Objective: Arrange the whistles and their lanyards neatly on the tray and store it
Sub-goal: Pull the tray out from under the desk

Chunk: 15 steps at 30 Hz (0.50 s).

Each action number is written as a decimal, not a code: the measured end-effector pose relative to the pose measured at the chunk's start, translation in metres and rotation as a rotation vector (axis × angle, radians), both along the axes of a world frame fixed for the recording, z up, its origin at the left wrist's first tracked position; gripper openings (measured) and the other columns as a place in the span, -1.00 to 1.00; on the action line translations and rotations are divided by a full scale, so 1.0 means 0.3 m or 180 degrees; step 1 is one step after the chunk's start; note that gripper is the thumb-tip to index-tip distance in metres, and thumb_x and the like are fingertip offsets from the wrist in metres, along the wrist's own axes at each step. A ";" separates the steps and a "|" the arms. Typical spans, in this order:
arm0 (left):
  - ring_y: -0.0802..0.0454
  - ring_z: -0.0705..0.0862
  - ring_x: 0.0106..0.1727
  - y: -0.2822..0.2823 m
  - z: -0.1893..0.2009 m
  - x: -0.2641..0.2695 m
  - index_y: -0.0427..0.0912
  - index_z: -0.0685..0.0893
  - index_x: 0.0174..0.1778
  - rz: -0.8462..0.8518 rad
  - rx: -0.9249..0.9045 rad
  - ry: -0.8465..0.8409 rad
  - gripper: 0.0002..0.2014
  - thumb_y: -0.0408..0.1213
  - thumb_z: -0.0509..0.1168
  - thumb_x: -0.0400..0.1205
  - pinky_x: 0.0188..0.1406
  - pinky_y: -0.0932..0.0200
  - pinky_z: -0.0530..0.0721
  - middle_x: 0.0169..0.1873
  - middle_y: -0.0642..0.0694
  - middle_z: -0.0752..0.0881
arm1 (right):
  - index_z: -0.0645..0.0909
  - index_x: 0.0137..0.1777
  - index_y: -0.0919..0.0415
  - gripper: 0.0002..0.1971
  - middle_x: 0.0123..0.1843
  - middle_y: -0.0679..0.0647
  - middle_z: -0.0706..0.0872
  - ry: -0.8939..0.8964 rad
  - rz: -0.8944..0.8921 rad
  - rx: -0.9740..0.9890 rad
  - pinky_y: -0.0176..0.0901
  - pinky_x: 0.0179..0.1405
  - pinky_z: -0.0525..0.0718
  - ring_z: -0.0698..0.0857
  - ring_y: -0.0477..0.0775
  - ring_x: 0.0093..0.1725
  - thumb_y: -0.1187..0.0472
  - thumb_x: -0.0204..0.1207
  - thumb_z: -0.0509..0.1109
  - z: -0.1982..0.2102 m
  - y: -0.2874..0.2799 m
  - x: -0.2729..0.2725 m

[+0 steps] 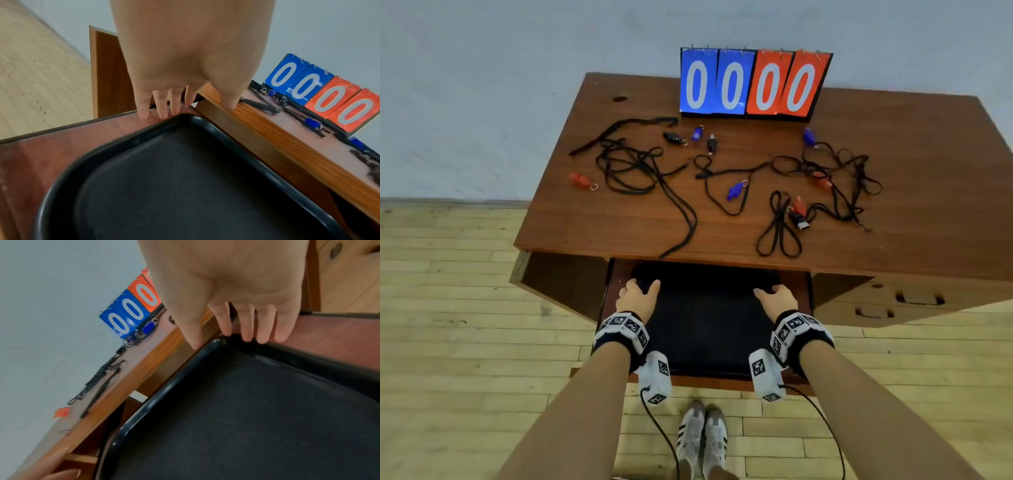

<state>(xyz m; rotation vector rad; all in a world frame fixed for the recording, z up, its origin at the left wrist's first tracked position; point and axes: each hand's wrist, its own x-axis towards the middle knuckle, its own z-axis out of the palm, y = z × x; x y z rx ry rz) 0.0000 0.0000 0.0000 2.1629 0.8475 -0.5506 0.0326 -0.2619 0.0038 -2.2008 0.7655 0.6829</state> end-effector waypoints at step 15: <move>-0.36 0.48 0.38 0.076 -0.172 -0.002 -0.40 0.32 0.46 0.0490 0.0096 0.0166 -0.18 0.26 0.21 0.56 0.36 -0.18 0.44 0.39 -0.38 0.46 | 0.32 0.42 0.38 -0.32 0.41 0.40 0.49 0.0027 -0.0846 -0.0400 0.27 0.39 0.45 0.47 0.44 0.40 -0.07 0.47 0.42 -0.200 -0.040 -0.035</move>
